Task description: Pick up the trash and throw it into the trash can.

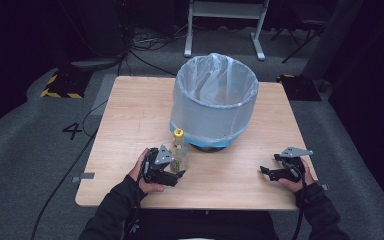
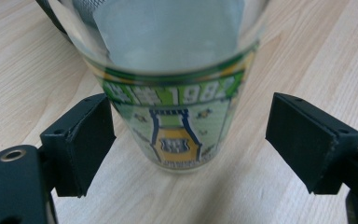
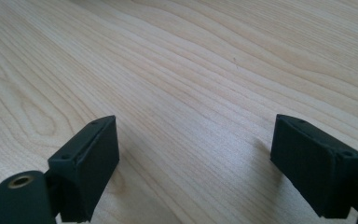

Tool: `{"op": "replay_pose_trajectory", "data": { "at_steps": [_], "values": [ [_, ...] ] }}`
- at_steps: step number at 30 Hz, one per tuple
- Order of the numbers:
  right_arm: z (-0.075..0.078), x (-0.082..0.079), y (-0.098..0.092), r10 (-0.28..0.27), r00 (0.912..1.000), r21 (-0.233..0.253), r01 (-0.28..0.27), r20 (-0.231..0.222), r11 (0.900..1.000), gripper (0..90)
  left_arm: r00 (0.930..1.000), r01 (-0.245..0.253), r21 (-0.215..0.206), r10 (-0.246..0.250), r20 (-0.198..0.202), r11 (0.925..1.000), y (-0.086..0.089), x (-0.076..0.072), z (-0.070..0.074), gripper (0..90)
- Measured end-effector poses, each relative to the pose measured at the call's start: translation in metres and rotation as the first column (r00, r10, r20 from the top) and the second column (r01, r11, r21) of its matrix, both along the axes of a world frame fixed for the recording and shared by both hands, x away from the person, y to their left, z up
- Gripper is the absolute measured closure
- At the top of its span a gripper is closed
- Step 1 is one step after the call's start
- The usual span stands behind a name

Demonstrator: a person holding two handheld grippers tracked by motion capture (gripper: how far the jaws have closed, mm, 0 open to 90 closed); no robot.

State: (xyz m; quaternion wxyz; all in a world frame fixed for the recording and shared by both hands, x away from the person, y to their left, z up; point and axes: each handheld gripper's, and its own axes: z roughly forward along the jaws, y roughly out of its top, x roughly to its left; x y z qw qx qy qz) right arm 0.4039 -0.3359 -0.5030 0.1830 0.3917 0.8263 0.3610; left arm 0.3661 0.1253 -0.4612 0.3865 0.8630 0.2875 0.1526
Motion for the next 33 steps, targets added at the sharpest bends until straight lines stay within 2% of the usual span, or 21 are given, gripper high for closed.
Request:
{"op": "replay_pose_trajectory", "data": {
  "at_steps": [7, 14, 18, 20, 22, 24, 25, 28, 33],
  "values": [
    [0.0, 0.0, 0.0, 0.002, 1.0, 0.0, -0.002, 0.0, 1.0, 15.1, 0.9998, -0.009, -0.032, 0.009, -0.017, 0.9995, -0.006, 0.008, 0.0, 15.7],
    [0.0, 0.0, 0.0, 0.002, 1.0, 0.0, -0.002, 0.0, 1.0, 15.1, 0.9997, -0.024, -0.069, 0.024, -0.002, 0.9973, -0.01, 0.015, -0.001, 15.8],
    [0.0, 0.0, 0.0, 0.001, 1.0, 0.0, -0.001, 0.001, 1.0, 15.1, 0.9994, -0.032, -0.123, 0.031, -0.018, 0.9919, -0.012, 0.021, -0.006, 15.8],
    [0.0, 0.0, 0.0, -0.001, 1.0, 0.002, 0.001, 0.0, 1.0, 15.1, 0.9998, -0.02, -0.133, 0.019, -0.008, 0.9909, -0.012, 0.022, -0.006, 15.8],
    [0.0, 0.0, 0.0, 0.003, 1.0, -0.001, -0.003, 0.002, 1.0, 15.1, 0.9998, -0.02, -0.168, 0.021, 0.006, 0.9855, -0.011, 0.024, -0.007, 17.1],
    [0.0, 0.0, 0.0, 0.003, 1.0, -0.001, -0.003, 0.001, 1.0, 15.1, 0.9997, -0.022, -0.173, 0.023, 0.004, 0.9848, -0.011, 0.025, -0.007, 18.2],
    [0.0, 0.0, 0.0, 0.003, 1.0, -0.001, -0.003, 0.0, 1.0, 15.1, 0.9997, -0.015, -0.185, 0.019, 0.018, 0.9827, -0.011, 0.027, -0.008, 19.2],
    [0.0, 0.0, 0.0, 0.003, 1.0, -0.003, -0.003, 0.003, 1.0, 15.1, 0.9998, -0.019, -0.173, 0.021, 0.006, 0.9848, -0.012, 0.026, -0.009, 21.3],
    [0.0, 0.0, 0.0, 0.002, 1.0, 0.001, -0.002, 0.0, 1.0, 15.1, 0.9998, -0.01, -0.167, 0.013, 0.018, 0.9859, -0.012, 0.028, -0.013, 24.2]
  ]
}}
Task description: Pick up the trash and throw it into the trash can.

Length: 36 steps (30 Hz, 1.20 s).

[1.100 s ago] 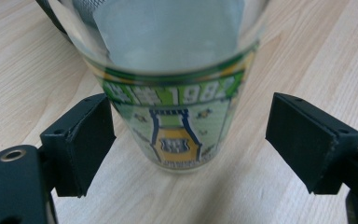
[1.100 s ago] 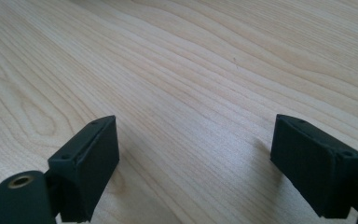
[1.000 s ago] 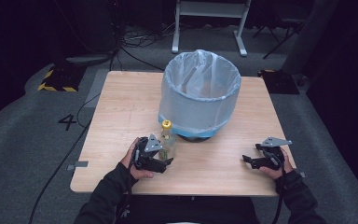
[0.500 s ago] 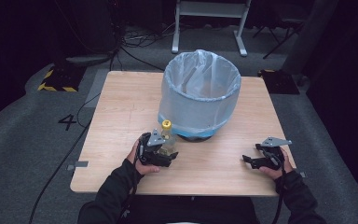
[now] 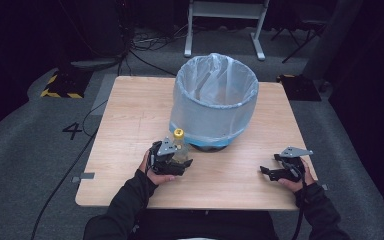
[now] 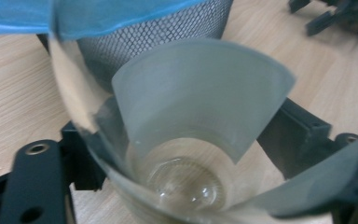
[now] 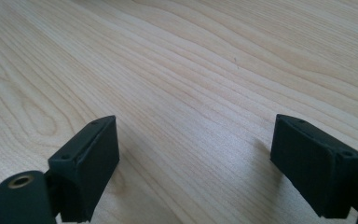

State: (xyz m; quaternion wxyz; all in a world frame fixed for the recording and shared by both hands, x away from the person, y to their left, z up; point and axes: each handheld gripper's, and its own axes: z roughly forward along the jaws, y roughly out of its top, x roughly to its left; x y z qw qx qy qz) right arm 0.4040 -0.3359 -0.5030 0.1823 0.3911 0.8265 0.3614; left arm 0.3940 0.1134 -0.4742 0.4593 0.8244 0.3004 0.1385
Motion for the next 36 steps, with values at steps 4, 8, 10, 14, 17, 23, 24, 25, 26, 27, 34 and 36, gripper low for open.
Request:
{"op": "replay_pose_trajectory", "data": {
  "at_steps": [4, 8, 10, 14, 17, 23, 24, 25, 26, 27, 34, 36],
  "values": [
    [0.0, 0.0, 0.0, -0.001, 1.0, 0.0, 0.001, 0.002, 1.0, 15.2, 0.9999, 0.002, 0.003, -0.002, 0.014, 1.0, 0.0, -0.001, 0.0, 27.4],
    [0.0, 0.0, 0.0, 0.001, 1.0, -0.004, -0.001, 0.003, 1.0, 15.2, 0.9998, 0.002, 0.003, -0.002, 0.022, 1.0, 0.001, -0.001, 0.0, 27.6],
    [0.0, 0.0, 0.0, -0.001, 1.0, 0.0, 0.001, 0.002, 1.0, 15.1, 0.9998, -0.005, -0.005, 0.005, 0.021, 1.0, 0.003, -0.001, 0.0, 27.7],
    [0.0, 0.0, 0.0, 0.001, 1.0, -0.002, -0.001, 0.002, 1.0, 15.2, 0.9994, -0.021, -0.01, 0.022, 0.025, 0.9997, 0.005, -0.001, -0.001, 27.7],
    [0.0, 0.0, 0.0, 0.004, 1.0, -0.002, -0.004, 0.002, 1.0, 15.3, 0.999, -0.033, -0.017, 0.033, 0.029, 0.9993, 0.008, -0.001, 0.0, 27.8],
    [0.0, 0.0, 0.0, 0.006, 1.0, -0.002, -0.006, 0.003, 1.0, 15.3, 0.9984, -0.039, -0.014, 0.039, 0.041, 0.9992, 0.011, -0.001, 0.003, 27.8],
    [0.0, 0.0, 0.0, 0.007, 1.0, -0.003, -0.007, 0.003, 1.0, 15.3, 0.9979, -0.045, -0.014, 0.046, 0.047, 0.9989, 0.013, -0.001, 0.005, 27.8],
    [0.0, 0.0, 0.0, 0.007, 1.0, -0.003, -0.007, 0.003, 1.0, 15.3, 0.9979, -0.045, -0.014, 0.046, 0.047, 0.9989, 0.013, -0.001, 0.005, 27.8],
    [0.0, 0.0, 0.0, 0.008, 1.0, -0.003, -0.008, 0.003, 1.0, 15.3, 0.9978, -0.044, -0.018, 0.045, 0.049, 0.9989, 0.013, 0.0, 0.005, 27.8],
    [0.0, 0.0, 0.0, 0.008, 1.0, -0.003, -0.008, 0.002, 1.0, 15.3, 0.9974, -0.051, -0.018, 0.052, 0.049, 0.9985, 0.014, -0.001, 0.006, 27.8],
    [0.0, 0.0, 0.0, 0.008, 1.0, -0.003, -0.008, 0.002, 1.0, 15.3, 0.9942, -0.078, -0.017, 0.079, 0.073, 0.9968, 0.02, 0.0, 0.012, 27.8],
    [0.0, 0.0, 0.0, 0.009, 1.0, -0.003, -0.009, 0.002, 1.0, 15.3, 0.9936, -0.086, -0.018, 0.087, 0.072, 0.9962, 0.021, 0.0, 0.013, 27.8]
  ]
}}
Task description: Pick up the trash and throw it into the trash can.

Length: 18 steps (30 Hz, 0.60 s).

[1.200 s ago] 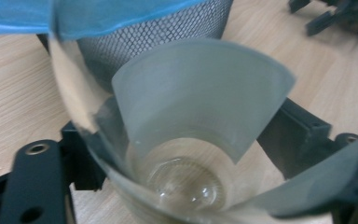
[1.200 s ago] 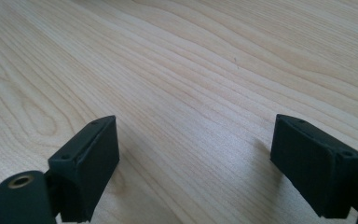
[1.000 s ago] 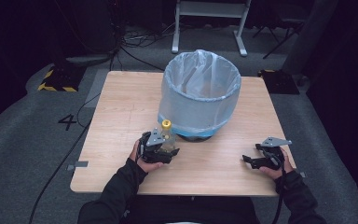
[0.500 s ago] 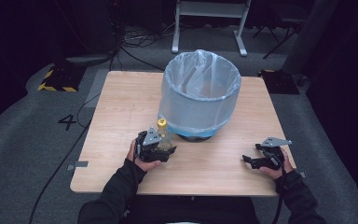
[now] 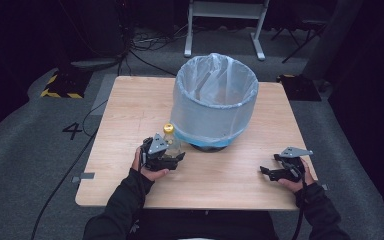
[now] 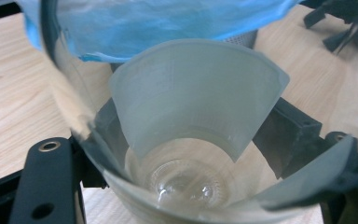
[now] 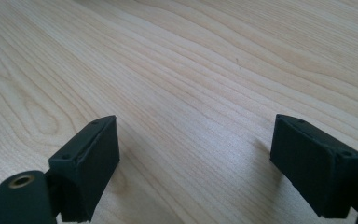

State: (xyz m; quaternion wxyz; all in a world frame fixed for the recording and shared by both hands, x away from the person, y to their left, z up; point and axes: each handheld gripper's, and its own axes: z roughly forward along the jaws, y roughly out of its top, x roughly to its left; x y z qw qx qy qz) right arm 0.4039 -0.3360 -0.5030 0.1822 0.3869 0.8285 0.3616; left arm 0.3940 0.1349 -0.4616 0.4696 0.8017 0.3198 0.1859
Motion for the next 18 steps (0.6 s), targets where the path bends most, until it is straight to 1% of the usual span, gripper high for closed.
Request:
{"op": "replay_pose_trajectory", "data": {
  "at_steps": [5, 6, 12, 13, 15, 16, 18],
  "values": [
    [0.0, 0.0, 0.0, -0.001, 1.0, 0.0, 0.001, -0.001, 1.0, 15.3, 0.9999, -0.01, 0.007, 0.01, 0.006, 0.9999, 0.006, 0.002, 0.002, 27.8],
    [0.0, 0.0, 0.0, 0.001, 1.0, 0.0, -0.001, 0.0, 1.0, 15.3, 0.9999, -0.012, 0.003, 0.012, 0.008, 0.9999, 0.007, 0.002, 0.003, 27.8],
    [0.0, 0.0, 0.0, 0.002, 1.0, -0.001, -0.002, 0.001, 1.0, 15.3, 0.9994, -0.028, 0.017, 0.028, 0.019, 0.9994, 0.013, 0.005, 0.007, 27.8],
    [0.0, 0.0, 0.0, 0.002, 1.0, -0.001, -0.002, 0.002, 1.0, 15.3, 0.9992, -0.035, 0.01, 0.035, 0.018, 0.9993, 0.015, 0.006, 0.009, 27.9],
    [0.0, 0.0, 0.0, 0.002, 1.0, -0.001, -0.002, 0.002, 1.0, 15.3, 0.9992, -0.037, 0.013, 0.036, 0.019, 0.9992, 0.016, 0.007, 0.009, 27.9],
    [0.0, 0.0, 0.0, 0.001, 1.0, -0.001, -0.001, 0.001, 1.0, 15.3, 0.9989, -0.037, 0.016, 0.037, 0.029, 0.9992, 0.019, 0.008, 0.011, 27.9],
    [0.0, 0.0, 0.0, 0.001, 1.0, 0.0, -0.001, 0.0, 1.0, 15.3, 0.9984, -0.05, 0.009, 0.05, 0.027, 0.9987, 0.02, 0.009, 0.012, 27.9]
  ]
}}
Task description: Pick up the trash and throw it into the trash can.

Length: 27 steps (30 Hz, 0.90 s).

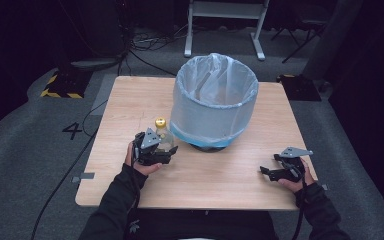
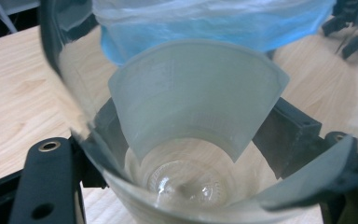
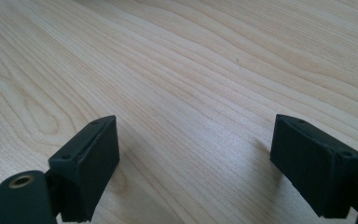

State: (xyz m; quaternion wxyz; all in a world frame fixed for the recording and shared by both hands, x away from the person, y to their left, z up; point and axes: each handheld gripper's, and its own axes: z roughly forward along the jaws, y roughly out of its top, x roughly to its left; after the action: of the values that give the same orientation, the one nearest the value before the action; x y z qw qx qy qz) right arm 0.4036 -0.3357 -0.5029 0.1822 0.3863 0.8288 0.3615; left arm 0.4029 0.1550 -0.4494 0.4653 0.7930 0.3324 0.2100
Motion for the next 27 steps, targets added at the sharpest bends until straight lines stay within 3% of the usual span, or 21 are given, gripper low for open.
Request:
{"op": "replay_pose_trajectory", "data": {
  "at_steps": [8, 15, 27],
  "values": [
    [0.0, 0.0, 0.0, 0.002, 1.0, -0.002, -0.002, 0.004, 1.0, 15.3, 0.9993, -0.036, -0.017, 0.036, 0.008, 0.9992, 0.011, 0.005, 0.009, 27.9],
    [0.0, 0.0, 0.0, 0.001, 1.0, -0.003, -0.001, 0.005, 1.0, 15.3, 0.9983, -0.054, 0.002, 0.054, 0.024, 0.9986, 0.014, 0.012, 0.02, 27.9],
    [0.0, 0.0, 0.0, 0.0, 1.0, -0.003, 0.0, 0.005, 1.0, 15.3, 0.994, -0.082, -0.036, 0.084, 0.069, 0.996, 0.025, 0.025, 0.05, 27.9]
  ]
}}
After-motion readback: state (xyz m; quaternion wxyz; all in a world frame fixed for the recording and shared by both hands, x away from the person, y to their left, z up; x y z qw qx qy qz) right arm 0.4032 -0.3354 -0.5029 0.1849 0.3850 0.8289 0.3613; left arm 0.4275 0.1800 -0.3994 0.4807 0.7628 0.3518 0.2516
